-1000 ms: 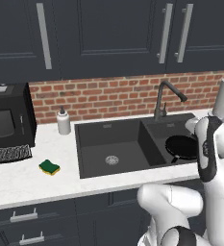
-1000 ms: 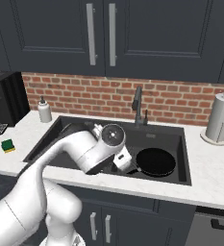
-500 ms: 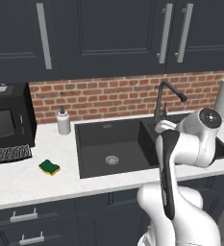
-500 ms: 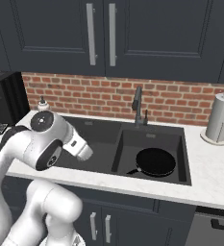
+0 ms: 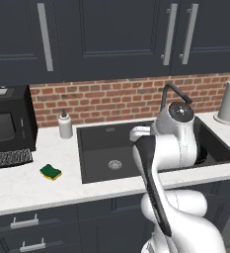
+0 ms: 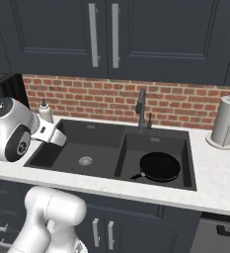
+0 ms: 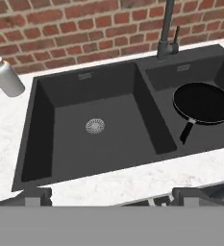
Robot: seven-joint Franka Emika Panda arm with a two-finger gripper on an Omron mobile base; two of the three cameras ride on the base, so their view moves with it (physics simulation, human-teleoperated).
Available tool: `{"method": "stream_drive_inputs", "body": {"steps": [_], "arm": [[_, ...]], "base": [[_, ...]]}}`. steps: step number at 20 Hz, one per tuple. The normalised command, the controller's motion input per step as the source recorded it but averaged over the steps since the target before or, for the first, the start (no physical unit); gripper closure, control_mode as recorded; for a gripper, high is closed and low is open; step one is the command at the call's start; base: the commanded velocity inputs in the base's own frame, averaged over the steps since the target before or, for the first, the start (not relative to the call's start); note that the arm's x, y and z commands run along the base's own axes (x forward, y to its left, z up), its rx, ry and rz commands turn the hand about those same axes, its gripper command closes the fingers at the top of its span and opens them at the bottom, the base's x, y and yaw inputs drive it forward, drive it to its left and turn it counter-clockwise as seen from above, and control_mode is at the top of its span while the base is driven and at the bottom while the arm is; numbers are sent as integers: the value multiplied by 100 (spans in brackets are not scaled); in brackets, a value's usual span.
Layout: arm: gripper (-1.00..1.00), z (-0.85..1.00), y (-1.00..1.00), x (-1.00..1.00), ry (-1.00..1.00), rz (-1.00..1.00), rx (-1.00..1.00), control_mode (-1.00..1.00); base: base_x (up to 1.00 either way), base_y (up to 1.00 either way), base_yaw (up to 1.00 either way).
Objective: Pick the pan and sponge and place them into the sink. Then turn on the water.
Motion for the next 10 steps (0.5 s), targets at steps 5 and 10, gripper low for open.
{"method": "stream_drive_inputs", "body": {"steps": [5,10], "arm": [[-100,1,76,-10,12,41,-13,-100],[-100,-12,68,-12,8,41,-9,-100]], "base": [[0,0,0],[0,0,0]]}}
